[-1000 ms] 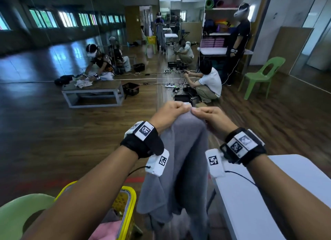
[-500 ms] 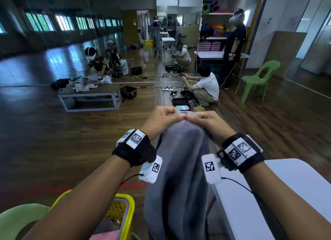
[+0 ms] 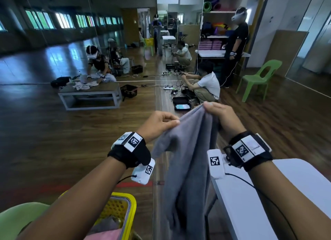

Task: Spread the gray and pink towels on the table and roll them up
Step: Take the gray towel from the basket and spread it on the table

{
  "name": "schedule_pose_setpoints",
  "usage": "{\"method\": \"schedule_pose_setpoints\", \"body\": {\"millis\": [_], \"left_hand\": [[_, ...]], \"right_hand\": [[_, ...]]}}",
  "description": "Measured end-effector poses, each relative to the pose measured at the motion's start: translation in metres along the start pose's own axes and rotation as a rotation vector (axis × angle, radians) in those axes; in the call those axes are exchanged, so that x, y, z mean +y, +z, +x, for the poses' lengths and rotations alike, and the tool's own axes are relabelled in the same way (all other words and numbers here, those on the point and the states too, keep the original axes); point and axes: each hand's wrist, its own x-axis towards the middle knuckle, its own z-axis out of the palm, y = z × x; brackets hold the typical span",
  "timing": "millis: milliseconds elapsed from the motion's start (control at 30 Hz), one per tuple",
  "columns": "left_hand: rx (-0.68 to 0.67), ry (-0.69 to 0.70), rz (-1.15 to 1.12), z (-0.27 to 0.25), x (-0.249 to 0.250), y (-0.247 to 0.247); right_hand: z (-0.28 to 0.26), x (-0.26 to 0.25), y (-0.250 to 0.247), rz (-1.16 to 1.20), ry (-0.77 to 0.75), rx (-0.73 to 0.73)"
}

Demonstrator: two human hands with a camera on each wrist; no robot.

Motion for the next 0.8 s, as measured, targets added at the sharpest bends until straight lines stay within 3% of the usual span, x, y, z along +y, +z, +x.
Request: {"method": "schedule_pose_setpoints", "body": {"millis": [67,167,233,267,333,400,467,567,633,733,800], "left_hand": [[0.09,-0.003,0.005,0.001,-0.009,-0.001],[0.272,0.069,0.001,0.011,0.0,-0.004],[0.197,0.108,0.085,0.017,0.013,-0.002],[0.127,0.117,0.114,0.016,0.019,0.0],[0.024,0.084,0.103,0.008,0.022,0.001],[-0.013,0.052,0.088,-0.001,0.016,-0.004],[0.02,0.025,0.07,-0.004,0.011,-0.012],[0.114,0.02,0.005,0.0,0.017,-0.017],[0.068,-0.015,-0.023,0.001,0.024,-0.015],[-0.092,-0.117,0.04,-0.005,0.023,-0.014],[-0.124,-0.188,-0.026,-0.009,0.016,-0.016]], "right_hand": [[0.005,0.004,-0.004,0.116,0.059,0.056],[-0.004,0.022,0.019,-0.144,0.143,-0.133],[-0.011,0.028,0.03,-0.331,0.147,-0.307],[-0.01,0.028,0.027,-0.331,0.102,-0.31],[-0.002,0.02,0.014,-0.155,0.026,-0.175],[0.005,0.006,-0.002,0.132,0.082,-0.047],[0.003,0.0,-0.004,0.2,0.118,-0.067],[-0.013,0.009,0.02,-0.256,0.152,-0.27],[-0.018,0.016,0.028,-0.361,0.162,-0.381],[-0.008,0.015,0.018,-0.08,0.094,-0.142],[0.0,0.015,0.009,0.053,0.077,0.009]]}}
